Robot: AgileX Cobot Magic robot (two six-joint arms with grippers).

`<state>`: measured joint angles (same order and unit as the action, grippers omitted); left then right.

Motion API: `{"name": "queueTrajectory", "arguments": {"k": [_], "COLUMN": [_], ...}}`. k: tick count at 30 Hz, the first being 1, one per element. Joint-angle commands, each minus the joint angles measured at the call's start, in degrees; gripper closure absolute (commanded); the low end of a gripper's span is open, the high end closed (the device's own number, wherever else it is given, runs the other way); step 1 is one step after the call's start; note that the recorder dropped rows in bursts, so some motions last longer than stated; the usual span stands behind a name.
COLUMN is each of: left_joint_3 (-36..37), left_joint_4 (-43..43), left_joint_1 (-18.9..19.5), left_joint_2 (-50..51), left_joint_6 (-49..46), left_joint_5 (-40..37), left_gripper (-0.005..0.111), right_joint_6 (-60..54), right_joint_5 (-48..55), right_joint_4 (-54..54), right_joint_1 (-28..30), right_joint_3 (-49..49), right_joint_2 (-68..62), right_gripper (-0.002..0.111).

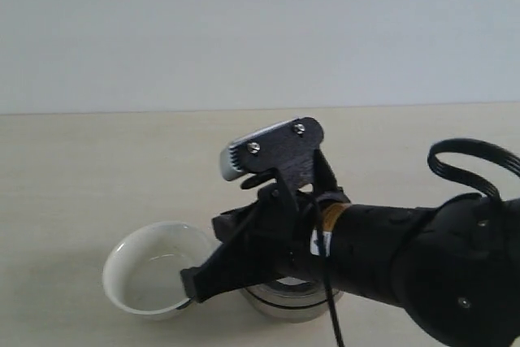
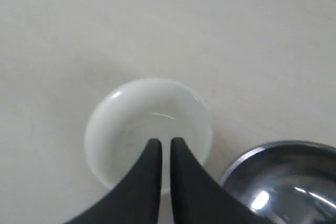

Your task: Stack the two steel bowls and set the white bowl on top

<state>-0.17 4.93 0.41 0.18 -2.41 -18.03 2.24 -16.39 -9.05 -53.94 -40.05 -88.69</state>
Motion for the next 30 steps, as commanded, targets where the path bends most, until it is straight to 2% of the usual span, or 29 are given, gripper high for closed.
{"name": "queueTrajectory", "arguments": {"k": [1, 4, 6, 13, 22, 30], "left_joint_3": [0.2, 0.2, 0.2, 0.2, 0.2, 0.2], "left_joint_4": [0.0, 0.0, 0.0, 0.0, 0.0, 0.0], "left_joint_1": [-0.3, -0.3, -0.3, -0.3, -0.3, -0.3], "left_joint_2": [-0.2, -0.2, -0.2, -0.2, -0.2, -0.2], "left_joint_6": [0.3, 0.3, 0.3, 0.3, 0.3, 0.3], "left_joint_5": [0.4, 0.4, 0.4, 0.4, 0.4, 0.4], "left_gripper": [0.103, 0.103, 0.103, 0.103, 0.103, 0.103], "right_joint_6": [-0.6, -4.7, -6.7, -13.4, -15.0, -14.3], "right_joint_5": [7.0, 13.7, 17.2, 22.2, 23.6, 26.6], "right_joint_4": [1.1, 1.1, 1.1, 1.1, 2.4, 3.6], "right_joint_1": [-3.8, -6.3, -7.5, -10.0, -10.0, -6.6], "right_joint_3": [-6.1, -9.8, -11.7, -17.4, -26.7, -32.0], "right_joint_2": [0.6, -0.1, -1.4, -10.5, -21.1, -25.3], "right_gripper": [0.087, 0.06, 0.052, 0.052, 0.052, 0.052]}}
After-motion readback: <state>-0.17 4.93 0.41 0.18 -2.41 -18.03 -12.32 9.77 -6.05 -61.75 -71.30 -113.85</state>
